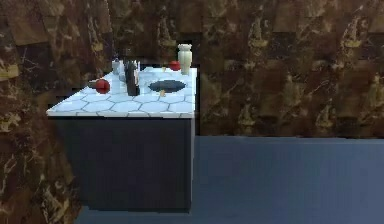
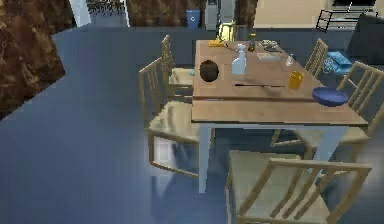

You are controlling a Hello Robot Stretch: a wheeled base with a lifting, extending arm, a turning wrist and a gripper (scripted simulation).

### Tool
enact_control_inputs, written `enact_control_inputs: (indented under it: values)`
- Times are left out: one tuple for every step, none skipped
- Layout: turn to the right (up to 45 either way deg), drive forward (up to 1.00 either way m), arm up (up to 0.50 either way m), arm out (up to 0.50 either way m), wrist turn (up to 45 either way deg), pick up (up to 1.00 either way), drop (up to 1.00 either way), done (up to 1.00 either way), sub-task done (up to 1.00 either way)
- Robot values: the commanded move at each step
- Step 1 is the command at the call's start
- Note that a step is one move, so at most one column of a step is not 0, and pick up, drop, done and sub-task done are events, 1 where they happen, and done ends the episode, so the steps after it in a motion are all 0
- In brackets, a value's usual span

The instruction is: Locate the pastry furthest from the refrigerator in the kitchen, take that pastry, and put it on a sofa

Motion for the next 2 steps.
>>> enact_control_inputs:
  values:
    - [45.0, 0.00, 0.00, 0.00, 0.0, 0.00, 0.00, 0.00, 0.00]
    - [0.0, 1.00, 0.00, 0.00, 0.0, 0.00, 0.00, 0.00, 0.00]
